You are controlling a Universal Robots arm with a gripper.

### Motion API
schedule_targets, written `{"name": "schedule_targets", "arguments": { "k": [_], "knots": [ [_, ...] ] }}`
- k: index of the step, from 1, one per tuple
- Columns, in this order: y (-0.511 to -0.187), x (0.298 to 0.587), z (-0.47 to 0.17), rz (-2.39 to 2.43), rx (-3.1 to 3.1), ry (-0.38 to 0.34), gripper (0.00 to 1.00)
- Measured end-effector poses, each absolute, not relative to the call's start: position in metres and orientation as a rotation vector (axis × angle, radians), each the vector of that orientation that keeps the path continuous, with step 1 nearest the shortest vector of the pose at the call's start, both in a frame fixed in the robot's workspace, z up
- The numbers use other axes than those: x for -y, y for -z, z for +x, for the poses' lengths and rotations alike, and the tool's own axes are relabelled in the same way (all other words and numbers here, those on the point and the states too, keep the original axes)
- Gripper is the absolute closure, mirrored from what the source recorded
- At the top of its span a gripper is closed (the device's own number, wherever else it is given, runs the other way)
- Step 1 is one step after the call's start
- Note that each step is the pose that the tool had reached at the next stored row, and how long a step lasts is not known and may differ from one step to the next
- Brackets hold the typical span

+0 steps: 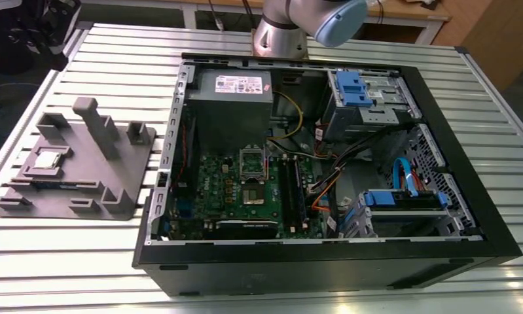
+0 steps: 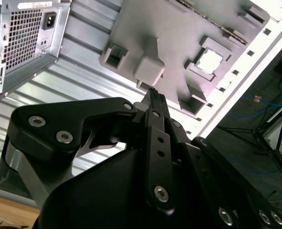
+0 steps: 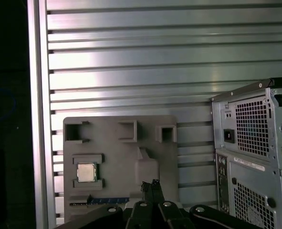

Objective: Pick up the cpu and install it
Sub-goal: 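Reach for the cpu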

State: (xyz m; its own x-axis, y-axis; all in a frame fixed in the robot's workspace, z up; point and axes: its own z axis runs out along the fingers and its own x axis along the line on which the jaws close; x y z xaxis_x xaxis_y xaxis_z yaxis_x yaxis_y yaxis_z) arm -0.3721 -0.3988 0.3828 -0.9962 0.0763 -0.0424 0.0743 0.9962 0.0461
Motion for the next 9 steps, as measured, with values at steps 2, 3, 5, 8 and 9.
{"name": "schedule_targets", "arguments": {
  "k": [2,3,5,8,9],
  "knots": [
    [-0.3827,0.3989,-0.3725,0.117,-3.094,-0.069,0.9],
    [-0.3828,0.3988,-0.3734,0.117,-3.095,-0.069,0.9],
    [-0.3828,0.3988,-0.3741,0.117,-3.095,-0.069,0.9],
    [-0.3828,0.3988,-0.3741,0.117,-3.095,-0.069,0.9],
    [-0.3828,0.3988,-0.3742,0.117,-3.095,-0.069,0.9]
  ]
}}
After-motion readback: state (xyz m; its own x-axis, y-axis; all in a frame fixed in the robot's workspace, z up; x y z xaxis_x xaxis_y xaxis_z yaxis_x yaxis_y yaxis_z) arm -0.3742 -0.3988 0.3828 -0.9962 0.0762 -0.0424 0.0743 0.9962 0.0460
